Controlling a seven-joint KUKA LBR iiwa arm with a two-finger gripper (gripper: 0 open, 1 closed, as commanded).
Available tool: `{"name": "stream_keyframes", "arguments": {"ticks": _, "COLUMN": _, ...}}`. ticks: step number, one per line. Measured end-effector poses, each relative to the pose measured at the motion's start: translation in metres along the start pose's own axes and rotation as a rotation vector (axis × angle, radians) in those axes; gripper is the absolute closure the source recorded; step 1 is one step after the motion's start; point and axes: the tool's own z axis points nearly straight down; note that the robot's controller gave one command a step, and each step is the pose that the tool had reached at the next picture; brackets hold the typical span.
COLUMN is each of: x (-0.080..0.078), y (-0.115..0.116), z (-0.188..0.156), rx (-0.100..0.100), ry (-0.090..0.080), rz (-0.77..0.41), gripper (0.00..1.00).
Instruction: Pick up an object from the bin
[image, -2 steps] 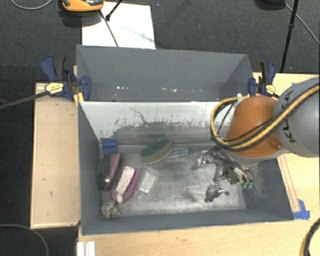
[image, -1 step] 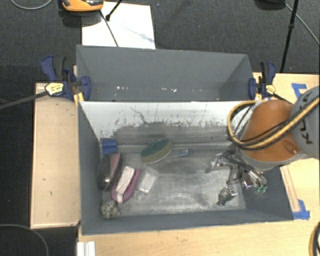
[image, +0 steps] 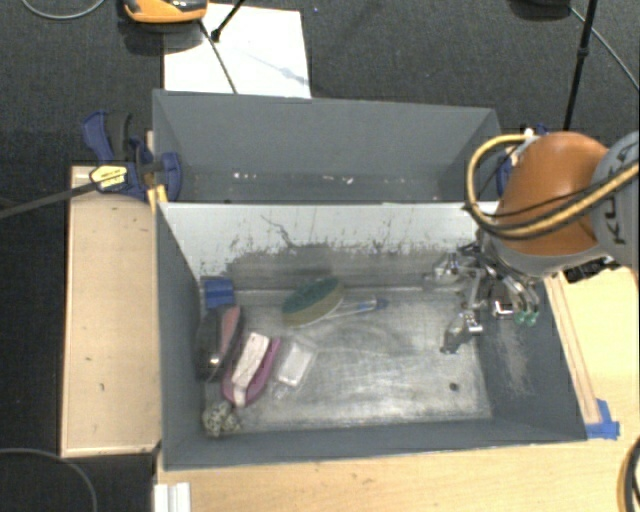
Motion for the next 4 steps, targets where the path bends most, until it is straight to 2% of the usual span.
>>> {"name": "stream_keyframes", "arguments": {"ticks": 1, "x": -0.024, "y": 0.064, "z": 0.046, "rx": -0.005, "ry": 0.008, "rz": -0.064, "gripper": 0.00}}
{"name": "stream_keyframes", "arguments": {"ticks": 2, "x": -0.029, "y": 0.075, "z": 0.083, "rx": -0.002, "ry": 0.001, "rz": -0.036, "gripper": 0.00}}
{"name": "stream_keyframes", "arguments": {"ticks": 3, "x": -0.032, "y": 0.075, "z": 0.080, "rx": -0.001, "ry": -0.007, "rz": -0.040, "gripper": 1.00}}
{"name": "stream_keyframes", "arguments": {"ticks": 4, "x": -0.032, "y": 0.117, "z": -0.025, "rx": -0.003, "ry": -0.002, "rz": -0.080, "gripper": 1.00}}
